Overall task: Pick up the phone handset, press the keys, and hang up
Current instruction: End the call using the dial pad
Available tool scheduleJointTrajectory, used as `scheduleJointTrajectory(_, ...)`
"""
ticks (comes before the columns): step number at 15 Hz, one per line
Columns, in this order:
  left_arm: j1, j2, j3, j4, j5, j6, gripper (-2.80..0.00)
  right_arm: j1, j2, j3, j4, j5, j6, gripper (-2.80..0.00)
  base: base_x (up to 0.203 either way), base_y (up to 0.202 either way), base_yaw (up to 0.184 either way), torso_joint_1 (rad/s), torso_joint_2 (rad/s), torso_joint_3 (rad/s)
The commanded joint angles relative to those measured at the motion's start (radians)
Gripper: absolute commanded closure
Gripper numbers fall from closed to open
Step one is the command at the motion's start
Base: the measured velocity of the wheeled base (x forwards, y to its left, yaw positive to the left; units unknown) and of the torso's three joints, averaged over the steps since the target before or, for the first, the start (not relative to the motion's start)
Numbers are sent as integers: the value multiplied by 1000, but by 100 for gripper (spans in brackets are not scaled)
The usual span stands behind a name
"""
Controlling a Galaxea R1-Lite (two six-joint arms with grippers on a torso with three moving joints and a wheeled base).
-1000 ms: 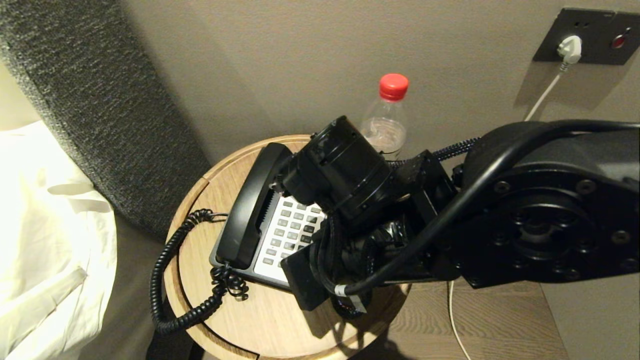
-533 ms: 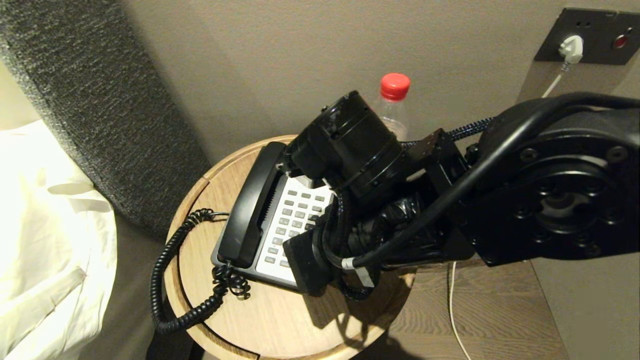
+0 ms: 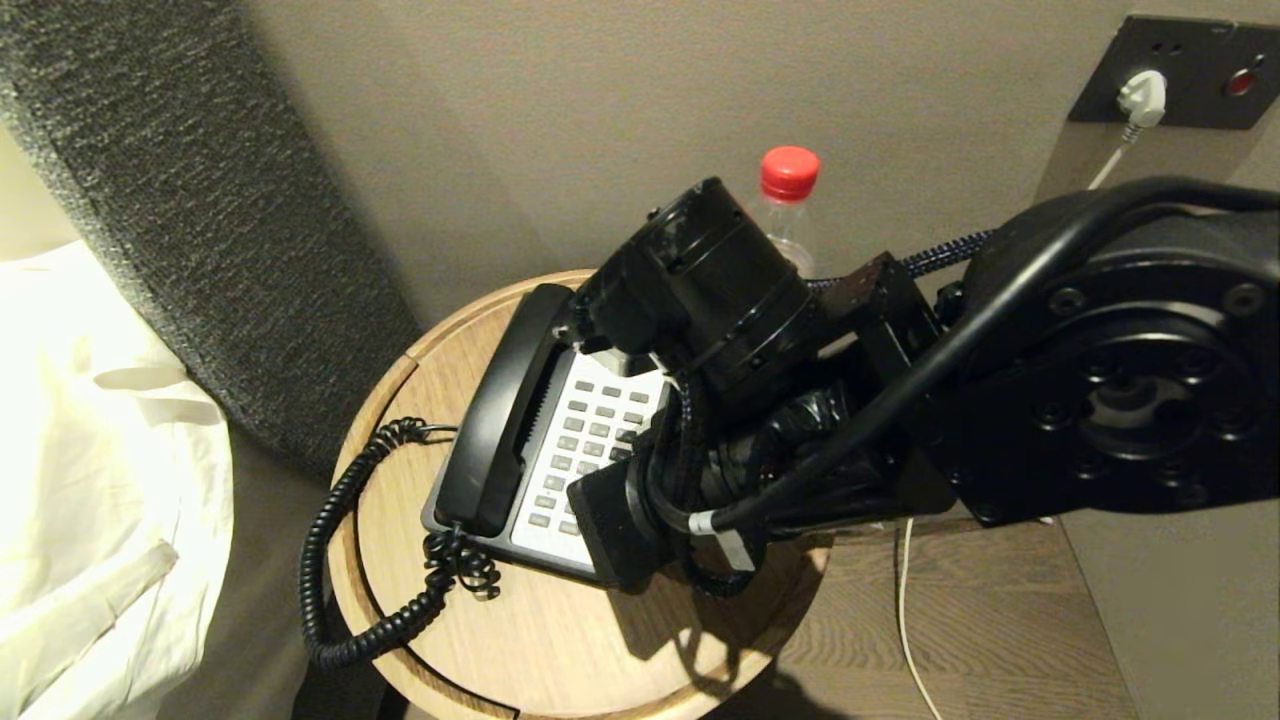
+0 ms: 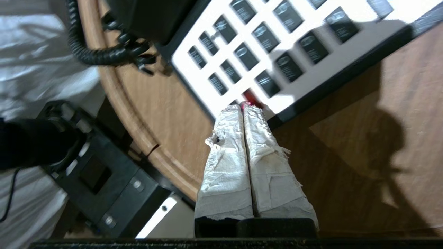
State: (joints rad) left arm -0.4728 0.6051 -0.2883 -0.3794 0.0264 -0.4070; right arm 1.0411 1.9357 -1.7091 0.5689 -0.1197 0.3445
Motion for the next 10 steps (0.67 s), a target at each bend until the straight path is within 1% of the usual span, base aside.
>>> scheduleJointTrajectory(1,0,-1,3,-3,1,-3,0,1,2,0,3,13,9,0,0,0,0,0,0,0)
scheduleJointTrajectory(10,0,-8,20,-3,-6,-3,0,2,26,2,2,14,11,0,0,0,0,0,0,0)
